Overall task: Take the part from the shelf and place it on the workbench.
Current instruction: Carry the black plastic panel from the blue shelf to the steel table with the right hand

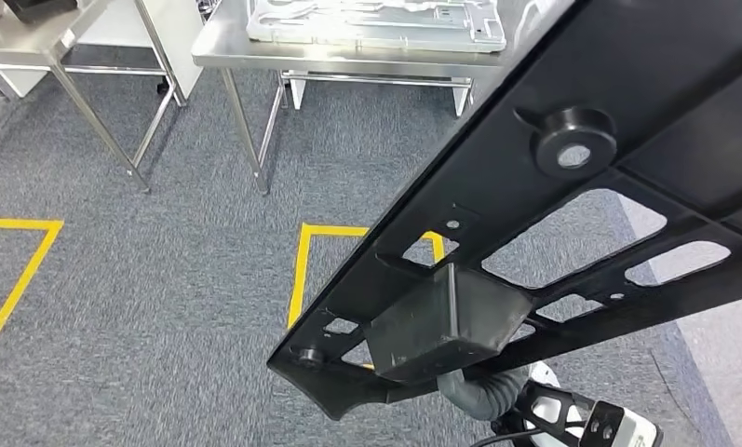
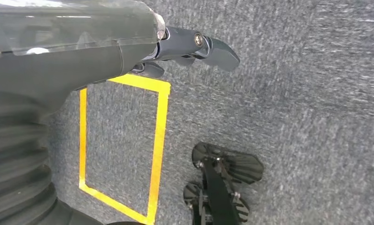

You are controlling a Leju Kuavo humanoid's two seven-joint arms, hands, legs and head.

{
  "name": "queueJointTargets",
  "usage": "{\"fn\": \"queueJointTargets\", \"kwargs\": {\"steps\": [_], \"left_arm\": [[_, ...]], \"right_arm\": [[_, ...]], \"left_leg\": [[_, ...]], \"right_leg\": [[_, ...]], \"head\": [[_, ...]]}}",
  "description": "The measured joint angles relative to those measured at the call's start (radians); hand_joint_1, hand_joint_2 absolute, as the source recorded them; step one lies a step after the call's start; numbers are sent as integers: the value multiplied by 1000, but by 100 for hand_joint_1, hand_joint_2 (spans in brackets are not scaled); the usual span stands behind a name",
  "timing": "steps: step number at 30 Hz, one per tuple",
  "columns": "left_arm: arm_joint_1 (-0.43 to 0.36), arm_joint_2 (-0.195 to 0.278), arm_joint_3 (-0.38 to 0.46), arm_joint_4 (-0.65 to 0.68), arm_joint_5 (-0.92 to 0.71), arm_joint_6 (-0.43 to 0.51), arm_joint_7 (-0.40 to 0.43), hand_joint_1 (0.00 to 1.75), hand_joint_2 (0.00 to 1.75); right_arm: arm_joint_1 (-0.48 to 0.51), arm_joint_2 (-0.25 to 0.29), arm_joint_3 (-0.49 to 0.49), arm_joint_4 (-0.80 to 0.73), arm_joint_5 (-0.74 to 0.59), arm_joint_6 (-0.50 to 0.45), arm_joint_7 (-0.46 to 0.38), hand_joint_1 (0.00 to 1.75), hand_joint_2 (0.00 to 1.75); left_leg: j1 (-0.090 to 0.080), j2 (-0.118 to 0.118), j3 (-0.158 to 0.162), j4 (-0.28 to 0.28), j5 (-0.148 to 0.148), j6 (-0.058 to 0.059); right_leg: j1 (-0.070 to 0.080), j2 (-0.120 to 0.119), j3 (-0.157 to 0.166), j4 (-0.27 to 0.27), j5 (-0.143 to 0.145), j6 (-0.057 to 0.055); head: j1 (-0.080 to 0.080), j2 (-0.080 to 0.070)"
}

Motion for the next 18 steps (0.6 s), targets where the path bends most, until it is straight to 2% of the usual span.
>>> {"fn": "queueJointTargets", "kwargs": {"steps": [2,3,4,5,6,7,8,9,12,13,14,15,17,18], "left_arm": [[0,0,0,0,0,0,0,0,175],[1,0,0,0,0,0,0,0,175],[2,0,0,0,0,0,0,0,175],[2,0,0,0,0,0,0,0,175],[2,0,0,0,0,0,0,0,175],[2,0,0,0,0,0,0,0,175],[1,0,0,0,0,1,0,0,175],[1,0,0,0,0,3,0,0,175],[-2,0,0,0,0,9,1,0,175],[-3,0,0,0,0,10,2,0,175],[-4,0,0,0,1,11,2,0,175],[-3,0,0,0,1,12,2,0,175],[-1,0,0,0,1,14,3,0,175],[1,0,0,0,1,14,3,0,175]], "right_arm": [[3,0,0,0,1,1,0,175,175],[5,0,0,0,2,2,0,175,175],[6,0,0,0,2,3,0,175,175],[6,0,0,0,3,4,0,175,175],[5,0,0,0,3,5,0,175,175],[4,0,0,0,4,6,0,175,175],[3,0,0,0,4,7,0,175,175],[2,0,0,0,3,8,0,175,175],[0,0,0,0,2,13,0,175,175],[-2,0,0,0,1,15,0,175,175],[-4,0,0,0,0,17,0,175,175],[-6,0,1,0,-2,18,0,175,175],[-9,0,1,2,-3,20,0,175,175],[-9,0,1,3,-4,21,0,175,175]], "left_leg": [[0,0,2,0,-5,3],[0,0,5,0,-8,2],[0,0,10,0,-12,0],[0,-1,18,0,-17,-2],[0,-1,25,0,-22,-5],[-1,-2,31,1,-28,-10],[-2,-1,35,1,-33,-16],[-3,-1,36,1,-38,-22],[-2,2,45,0,-48,-40],[0,2,42,17,-59,-45],[1,2,29,53,-77,-49],[2,1,0,111,-103,-52],[3,0,-83,251,-154,-56],[3,0,-116,295,-158,-56]], "right_leg": [[-6,-1,-80,134,-48,8],[-9,-2,-105,167,-46,11],[-12,-4,-110,160,-23,13],[-14,-7,-93,112,18,13],[-16,-10,-63,38,64,12],[-15,-13,-31,-30,94,10],[-14,-14,-9,-80,111,6],[-11,-14,2,-105,113,1],[-7,-8,11,-116,103,-19],[-9,-8,18,-121,101,-27],[-11,-9,27,-125,98,-34],[-10,-10,35,-127,95,-40],[-7,-9,45,-128,84,-48],[-5,-7,50,-128,79,-49]], "head": [[0,0],[0,0],[0,0],[0,0],[0,0],[0,0],[0,0],[0,0],[0,0],[0,0],[0,0],[0,0],[0,0],[0,0]]}}
